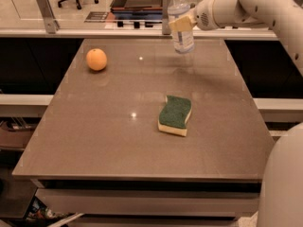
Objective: Knock blue plastic bottle over
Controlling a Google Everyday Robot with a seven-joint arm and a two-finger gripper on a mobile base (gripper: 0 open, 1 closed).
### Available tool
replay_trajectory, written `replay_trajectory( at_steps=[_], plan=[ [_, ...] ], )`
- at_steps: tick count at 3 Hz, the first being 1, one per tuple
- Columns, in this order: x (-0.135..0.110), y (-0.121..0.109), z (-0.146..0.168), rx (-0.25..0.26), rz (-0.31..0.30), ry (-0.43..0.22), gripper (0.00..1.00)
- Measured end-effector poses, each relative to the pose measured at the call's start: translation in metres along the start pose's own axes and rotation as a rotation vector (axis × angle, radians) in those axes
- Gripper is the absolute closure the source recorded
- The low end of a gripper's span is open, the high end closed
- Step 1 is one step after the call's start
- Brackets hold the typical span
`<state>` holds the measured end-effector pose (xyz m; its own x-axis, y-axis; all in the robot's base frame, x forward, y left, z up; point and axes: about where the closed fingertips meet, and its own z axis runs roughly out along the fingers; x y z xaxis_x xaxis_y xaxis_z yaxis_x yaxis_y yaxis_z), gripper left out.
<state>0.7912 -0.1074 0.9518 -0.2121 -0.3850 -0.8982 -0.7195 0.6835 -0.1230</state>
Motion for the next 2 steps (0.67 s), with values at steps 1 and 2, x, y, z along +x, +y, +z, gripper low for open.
replay_trajectory(
  at_steps=[1, 2],
  plan=[
    [-0.0033, 0.0024, -0.0126, 0.005, -0.019, 0.117, 1.0],
    [0.0041, 0.007, -0.0102, -0.008, -0.029, 0.245, 1.0]
  ],
)
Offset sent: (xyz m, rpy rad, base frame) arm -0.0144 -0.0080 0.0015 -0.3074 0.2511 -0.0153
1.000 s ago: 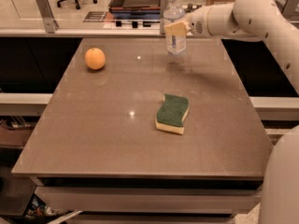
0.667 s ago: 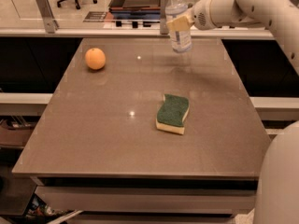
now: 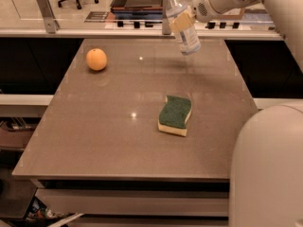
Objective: Knock blue plastic bottle over
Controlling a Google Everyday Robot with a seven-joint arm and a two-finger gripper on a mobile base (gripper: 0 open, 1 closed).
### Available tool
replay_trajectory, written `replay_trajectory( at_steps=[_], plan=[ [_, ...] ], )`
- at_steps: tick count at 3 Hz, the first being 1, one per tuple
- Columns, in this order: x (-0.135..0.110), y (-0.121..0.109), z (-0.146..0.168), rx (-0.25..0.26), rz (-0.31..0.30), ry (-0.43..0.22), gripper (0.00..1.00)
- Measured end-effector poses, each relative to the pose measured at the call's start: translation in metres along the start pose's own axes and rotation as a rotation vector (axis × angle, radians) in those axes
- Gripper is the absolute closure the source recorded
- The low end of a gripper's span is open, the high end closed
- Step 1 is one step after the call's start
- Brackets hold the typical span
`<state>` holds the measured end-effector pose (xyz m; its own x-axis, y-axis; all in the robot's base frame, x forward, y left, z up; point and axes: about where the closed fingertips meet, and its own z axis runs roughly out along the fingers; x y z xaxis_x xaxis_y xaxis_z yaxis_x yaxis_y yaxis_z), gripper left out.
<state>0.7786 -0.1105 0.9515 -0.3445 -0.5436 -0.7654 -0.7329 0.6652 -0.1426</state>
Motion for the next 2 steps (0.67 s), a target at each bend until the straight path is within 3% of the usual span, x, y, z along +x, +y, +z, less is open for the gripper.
replay_trajectory(
  at_steps=[2],
  plan=[
    [0.019, 0.014, 0.028, -0.038, -0.032, 0.206, 1.0]
  ],
)
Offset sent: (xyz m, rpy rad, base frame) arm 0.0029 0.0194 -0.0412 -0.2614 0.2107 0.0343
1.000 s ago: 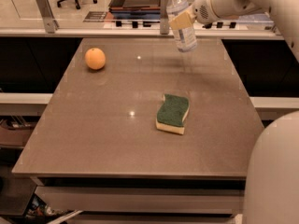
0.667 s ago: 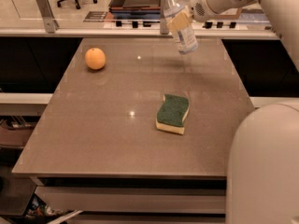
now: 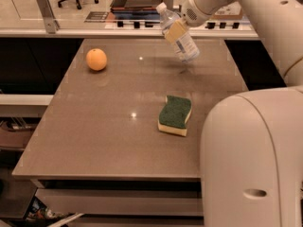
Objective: Knock blue plastic bottle over
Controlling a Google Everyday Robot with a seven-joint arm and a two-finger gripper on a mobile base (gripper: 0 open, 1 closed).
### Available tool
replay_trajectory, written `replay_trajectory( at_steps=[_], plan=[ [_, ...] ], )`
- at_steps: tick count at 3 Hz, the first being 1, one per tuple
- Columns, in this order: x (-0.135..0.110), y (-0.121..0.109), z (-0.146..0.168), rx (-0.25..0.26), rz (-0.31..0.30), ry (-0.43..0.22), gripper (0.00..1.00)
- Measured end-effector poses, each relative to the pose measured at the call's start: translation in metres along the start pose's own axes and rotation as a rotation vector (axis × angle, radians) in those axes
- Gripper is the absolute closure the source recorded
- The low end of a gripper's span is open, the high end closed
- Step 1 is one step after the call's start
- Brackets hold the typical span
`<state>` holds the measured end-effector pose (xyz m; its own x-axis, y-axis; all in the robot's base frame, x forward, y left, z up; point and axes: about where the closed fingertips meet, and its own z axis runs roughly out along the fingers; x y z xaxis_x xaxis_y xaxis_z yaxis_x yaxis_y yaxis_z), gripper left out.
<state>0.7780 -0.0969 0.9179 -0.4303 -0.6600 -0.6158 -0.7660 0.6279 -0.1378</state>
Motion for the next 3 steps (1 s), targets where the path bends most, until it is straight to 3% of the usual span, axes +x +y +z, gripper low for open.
replay_trajectory(
  at_steps=[2, 3],
  plan=[
    [0.009, 0.02, 0.043, -0.042, -0.078, 0.225, 1.0],
    [0.012, 0.034, 0.07, -0.107, -0.121, 0.276, 1.0]
  ],
)
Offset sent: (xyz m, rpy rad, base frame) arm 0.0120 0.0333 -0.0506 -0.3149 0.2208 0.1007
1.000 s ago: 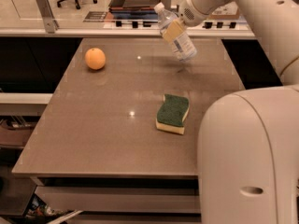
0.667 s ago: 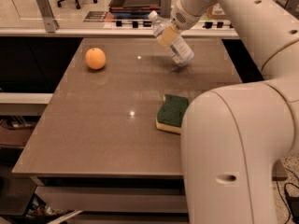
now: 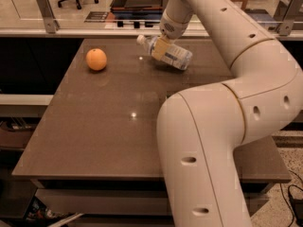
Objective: Knock blue plastic bottle over
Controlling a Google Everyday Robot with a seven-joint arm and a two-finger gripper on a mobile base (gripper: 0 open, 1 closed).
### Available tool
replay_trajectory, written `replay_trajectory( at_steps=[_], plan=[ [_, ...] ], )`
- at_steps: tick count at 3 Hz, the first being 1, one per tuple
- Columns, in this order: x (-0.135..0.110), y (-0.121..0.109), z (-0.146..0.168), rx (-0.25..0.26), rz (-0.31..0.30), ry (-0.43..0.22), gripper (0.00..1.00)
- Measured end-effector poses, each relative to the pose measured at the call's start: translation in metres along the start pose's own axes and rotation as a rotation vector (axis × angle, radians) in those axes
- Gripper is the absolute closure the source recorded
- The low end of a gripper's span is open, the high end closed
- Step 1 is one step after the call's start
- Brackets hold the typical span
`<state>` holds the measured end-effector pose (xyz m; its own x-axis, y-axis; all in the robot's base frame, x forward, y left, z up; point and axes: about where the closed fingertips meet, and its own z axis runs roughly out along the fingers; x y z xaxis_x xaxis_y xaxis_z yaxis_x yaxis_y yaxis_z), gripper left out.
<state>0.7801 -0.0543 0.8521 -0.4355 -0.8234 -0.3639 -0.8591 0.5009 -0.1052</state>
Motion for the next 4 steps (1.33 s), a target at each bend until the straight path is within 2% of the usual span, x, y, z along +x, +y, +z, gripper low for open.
replay_trajectory(
  at_steps=[1, 2, 3, 4],
  plan=[
    [-0.0099, 0.0055, 0.0235, -0.066, -0.026, -0.055, 1.0],
    [-0.0146, 0.0062, 0.0273, -0.09, -0.031, -0.101, 1.0],
    [-0.015, 0.0063, 0.0262, -0.09, -0.031, -0.101, 0.84],
    [-0.016, 0.0068, 0.0289, -0.093, -0.032, -0.1, 0.6]
  ],
)
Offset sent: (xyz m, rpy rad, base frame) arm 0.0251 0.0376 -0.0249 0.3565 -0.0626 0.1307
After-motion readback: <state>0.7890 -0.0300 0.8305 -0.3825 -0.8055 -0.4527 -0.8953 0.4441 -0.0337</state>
